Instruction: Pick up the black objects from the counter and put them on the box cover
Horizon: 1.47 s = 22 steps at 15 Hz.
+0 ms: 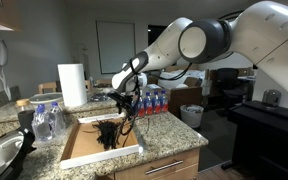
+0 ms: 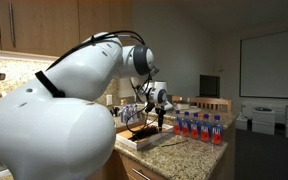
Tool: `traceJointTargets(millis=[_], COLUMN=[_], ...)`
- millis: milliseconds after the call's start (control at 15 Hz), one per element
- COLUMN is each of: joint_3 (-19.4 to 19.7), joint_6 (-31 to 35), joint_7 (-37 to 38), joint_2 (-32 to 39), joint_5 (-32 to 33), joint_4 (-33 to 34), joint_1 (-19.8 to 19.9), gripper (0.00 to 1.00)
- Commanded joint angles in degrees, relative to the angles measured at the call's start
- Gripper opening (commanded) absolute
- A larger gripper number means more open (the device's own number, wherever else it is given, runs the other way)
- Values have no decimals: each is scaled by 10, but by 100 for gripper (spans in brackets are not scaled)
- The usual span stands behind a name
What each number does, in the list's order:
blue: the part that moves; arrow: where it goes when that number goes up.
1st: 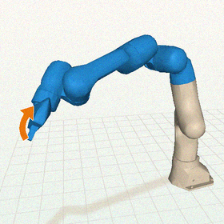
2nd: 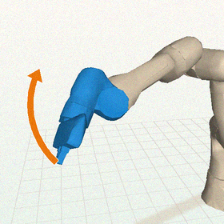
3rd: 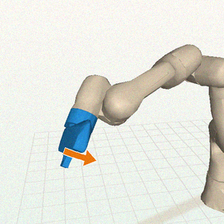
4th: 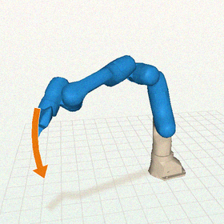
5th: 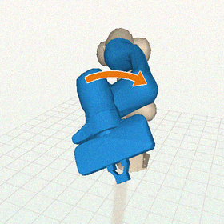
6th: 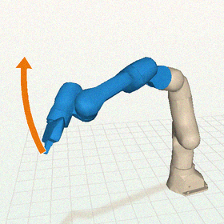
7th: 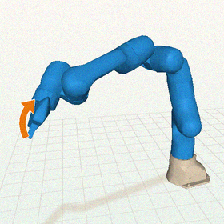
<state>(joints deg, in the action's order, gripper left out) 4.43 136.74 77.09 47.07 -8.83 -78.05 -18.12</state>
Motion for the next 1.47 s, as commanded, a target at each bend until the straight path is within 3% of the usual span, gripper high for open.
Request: traceJointTargets(millis=[0,333,667,867,1400], joint_3=[-8,17,-39,-77,-59], joint_6=[82,172,215,233,226], joint_7=[58,94,51,31,43], joint_2=[-76,-176,-230,-226,-214], joint_5=[-22,2,-45,-84,-70], joint_4=[-137,-266,-358,-376,-377], joint_1=[14,7,46,71,83], gripper=[100,100,100,100,100])
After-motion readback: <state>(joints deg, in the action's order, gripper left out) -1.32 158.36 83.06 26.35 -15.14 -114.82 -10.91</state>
